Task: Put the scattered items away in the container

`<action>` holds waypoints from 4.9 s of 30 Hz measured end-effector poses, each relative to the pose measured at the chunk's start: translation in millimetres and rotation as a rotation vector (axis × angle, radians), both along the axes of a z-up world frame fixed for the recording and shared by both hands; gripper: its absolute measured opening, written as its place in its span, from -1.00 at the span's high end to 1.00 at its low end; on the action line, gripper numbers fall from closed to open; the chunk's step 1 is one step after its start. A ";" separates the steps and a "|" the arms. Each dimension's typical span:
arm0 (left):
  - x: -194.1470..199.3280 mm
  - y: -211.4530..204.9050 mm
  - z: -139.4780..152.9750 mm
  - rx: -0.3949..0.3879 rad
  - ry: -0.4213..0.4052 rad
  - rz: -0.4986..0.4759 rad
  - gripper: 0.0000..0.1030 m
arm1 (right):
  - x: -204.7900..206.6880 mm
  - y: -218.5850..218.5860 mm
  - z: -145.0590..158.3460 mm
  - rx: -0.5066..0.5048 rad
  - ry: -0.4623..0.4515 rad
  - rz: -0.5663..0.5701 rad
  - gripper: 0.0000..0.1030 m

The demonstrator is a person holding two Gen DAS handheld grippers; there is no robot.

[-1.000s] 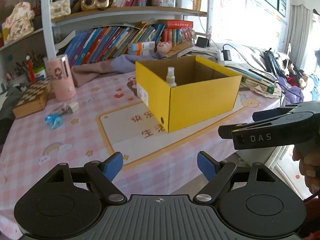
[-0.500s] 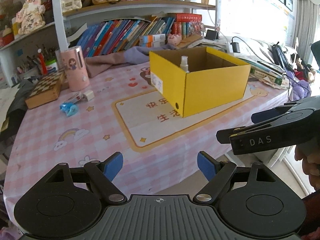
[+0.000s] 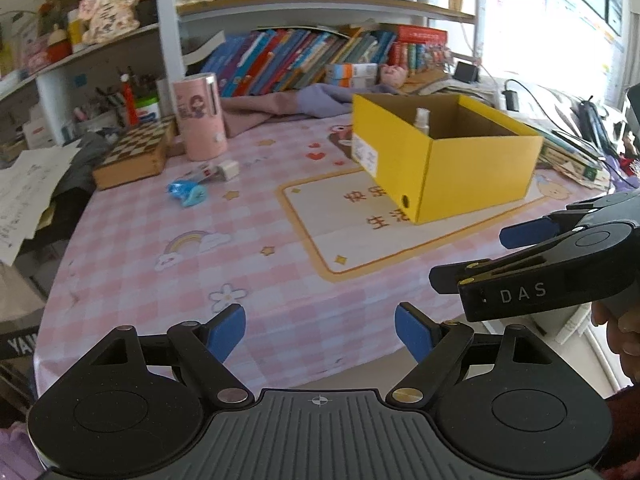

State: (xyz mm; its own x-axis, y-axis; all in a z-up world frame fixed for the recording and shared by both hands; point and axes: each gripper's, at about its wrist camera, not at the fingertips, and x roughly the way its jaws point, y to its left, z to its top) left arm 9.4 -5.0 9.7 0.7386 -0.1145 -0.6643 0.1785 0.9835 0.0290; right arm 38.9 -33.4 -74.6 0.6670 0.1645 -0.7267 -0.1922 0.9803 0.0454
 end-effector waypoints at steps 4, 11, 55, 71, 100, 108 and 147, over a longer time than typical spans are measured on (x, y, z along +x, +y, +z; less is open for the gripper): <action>-1.5 9.1 0.9 0.002 -0.004 0.032 -0.64 | 5.4 10.3 1.5 0.001 -0.004 0.036 -0.60; -0.8 25.6 0.4 0.003 -0.004 0.096 -0.64 | 14.9 31.7 1.2 0.003 -0.009 0.113 -0.60; 160.8 80.5 -8.9 -0.010 0.014 0.267 -0.65 | 216.6 73.0 1.7 0.021 -0.018 0.256 -0.60; 235.9 95.4 -49.4 -0.044 0.074 0.368 -0.58 | 299.9 102.5 -25.3 0.034 0.035 0.319 -0.33; 290.4 102.2 -80.8 -0.037 0.084 0.449 0.34 | 369.1 145.3 -64.3 0.010 0.058 0.401 0.20; 275.0 101.0 -72.2 -0.060 0.077 0.438 0.34 | 364.1 134.1 -58.8 0.052 0.071 0.349 0.35; 181.1 89.7 15.0 -0.201 -0.080 0.300 0.34 | 251.9 52.3 26.9 0.106 -0.098 0.242 0.35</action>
